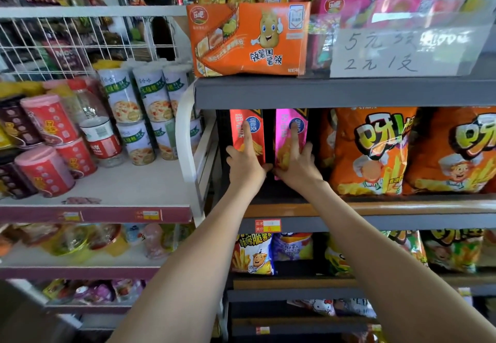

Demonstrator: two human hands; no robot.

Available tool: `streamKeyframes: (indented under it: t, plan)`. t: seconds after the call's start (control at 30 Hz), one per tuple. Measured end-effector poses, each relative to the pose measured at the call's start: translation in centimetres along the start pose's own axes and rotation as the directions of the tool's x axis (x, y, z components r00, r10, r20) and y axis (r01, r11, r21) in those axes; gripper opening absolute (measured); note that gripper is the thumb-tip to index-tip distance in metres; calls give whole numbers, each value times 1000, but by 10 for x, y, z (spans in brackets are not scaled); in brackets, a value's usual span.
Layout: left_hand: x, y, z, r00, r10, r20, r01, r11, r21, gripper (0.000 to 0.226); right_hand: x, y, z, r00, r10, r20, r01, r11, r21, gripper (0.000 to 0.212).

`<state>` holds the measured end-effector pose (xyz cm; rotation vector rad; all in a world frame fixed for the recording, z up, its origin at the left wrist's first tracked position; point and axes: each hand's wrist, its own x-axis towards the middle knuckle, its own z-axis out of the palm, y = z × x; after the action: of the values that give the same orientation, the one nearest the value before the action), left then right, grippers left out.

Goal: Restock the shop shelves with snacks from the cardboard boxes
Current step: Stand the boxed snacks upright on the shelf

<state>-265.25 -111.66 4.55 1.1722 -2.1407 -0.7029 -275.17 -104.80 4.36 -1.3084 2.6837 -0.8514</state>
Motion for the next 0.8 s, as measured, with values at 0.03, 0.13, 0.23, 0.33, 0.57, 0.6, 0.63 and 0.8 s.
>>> streamKeyframes:
  t: [0.03,0.13,0.23,0.33,0.57,0.6,0.63,0.8]
  plan:
    - [-3,1,0,1000,-11,5,11,1000,14,112,-1,-1,-1,1000,18,2,-17,999,-45,113]
    - [-20,4,-1,1000,-13,-18,15,997,74,105,-13,-1,-8,999,14,-42,-18,995,-101,107]
    - [-53,6,-4,986,81,-148,-74,996,56,82,-37,4,-11,979,-113,-172,86,984,-156,92]
    - [-96,5,-1,934,106,-341,-124,992,-32,66,-69,12,-6,879,-313,-359,298,949,-99,69]
    - [-226,-44,83,845,-167,-508,101,983,-155,59,-163,81,42,704,-655,-276,690,722,47,44]
    - [-246,-53,102,835,-253,-488,195,966,-167,61,-173,95,51,687,-689,-230,719,691,79,43]
    - [-269,-62,124,809,-351,-471,300,936,-183,63,-182,111,61,672,-717,-183,739,664,112,43]
    - [-387,-93,230,415,-901,-126,782,425,-456,77,-217,208,132,664,-721,199,675,692,256,46]
